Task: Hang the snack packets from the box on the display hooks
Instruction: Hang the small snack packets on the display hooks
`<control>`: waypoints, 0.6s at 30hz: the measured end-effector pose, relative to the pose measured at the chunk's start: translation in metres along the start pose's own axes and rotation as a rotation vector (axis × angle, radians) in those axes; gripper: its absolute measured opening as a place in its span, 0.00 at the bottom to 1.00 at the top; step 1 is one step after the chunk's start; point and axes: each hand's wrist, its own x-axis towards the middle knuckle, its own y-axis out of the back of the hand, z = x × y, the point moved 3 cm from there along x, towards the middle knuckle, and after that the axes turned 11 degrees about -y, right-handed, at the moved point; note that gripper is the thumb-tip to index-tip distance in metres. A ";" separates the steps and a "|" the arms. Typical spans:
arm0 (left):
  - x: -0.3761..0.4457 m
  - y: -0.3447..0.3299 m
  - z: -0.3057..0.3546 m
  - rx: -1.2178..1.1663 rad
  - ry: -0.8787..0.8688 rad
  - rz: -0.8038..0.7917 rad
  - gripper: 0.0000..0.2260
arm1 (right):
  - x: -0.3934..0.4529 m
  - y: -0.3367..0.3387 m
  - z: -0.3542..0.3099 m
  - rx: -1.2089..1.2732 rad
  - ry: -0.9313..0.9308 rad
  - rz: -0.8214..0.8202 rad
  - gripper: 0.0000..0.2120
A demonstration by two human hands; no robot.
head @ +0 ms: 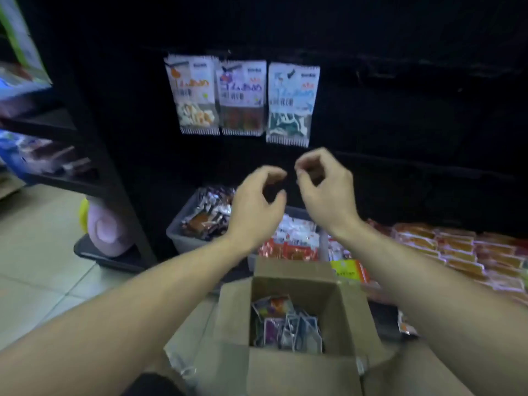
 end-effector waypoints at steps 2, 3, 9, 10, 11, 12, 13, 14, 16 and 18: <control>-0.056 -0.036 -0.026 0.070 0.170 -0.256 0.18 | -0.045 -0.002 0.062 -0.133 -0.163 -0.148 0.08; -0.084 -0.050 -0.037 0.127 0.257 -0.421 0.21 | -0.065 -0.004 0.089 -0.207 -0.239 -0.232 0.10; -0.196 -0.090 -0.096 0.317 0.444 -0.992 0.28 | -0.161 -0.023 0.212 -0.569 -0.598 -0.720 0.10; -0.206 -0.090 -0.102 0.385 0.422 -1.065 0.30 | -0.173 -0.027 0.225 -0.613 -0.623 -0.772 0.13; -0.213 -0.089 -0.108 0.450 0.397 -1.136 0.33 | -0.183 -0.032 0.239 -0.636 -0.653 -0.817 0.17; -0.219 -0.090 -0.115 0.506 0.380 -1.193 0.35 | -0.191 -0.036 0.250 -0.651 -0.669 -0.858 0.19; -0.222 -0.090 -0.122 0.549 0.366 -1.235 0.37 | -0.197 -0.043 0.263 -0.675 -0.668 -0.905 0.22; -0.224 -0.092 -0.129 0.569 0.372 -1.274 0.38 | -0.203 -0.051 0.275 -0.715 -0.642 -0.974 0.24; -0.228 -0.098 -0.139 0.562 0.386 -1.337 0.39 | -0.210 -0.068 0.298 -0.837 -0.523 -1.143 0.30; -0.234 -0.107 -0.145 0.561 0.395 -1.379 0.38 | -0.212 -0.084 0.318 -0.936 -0.366 -1.255 0.34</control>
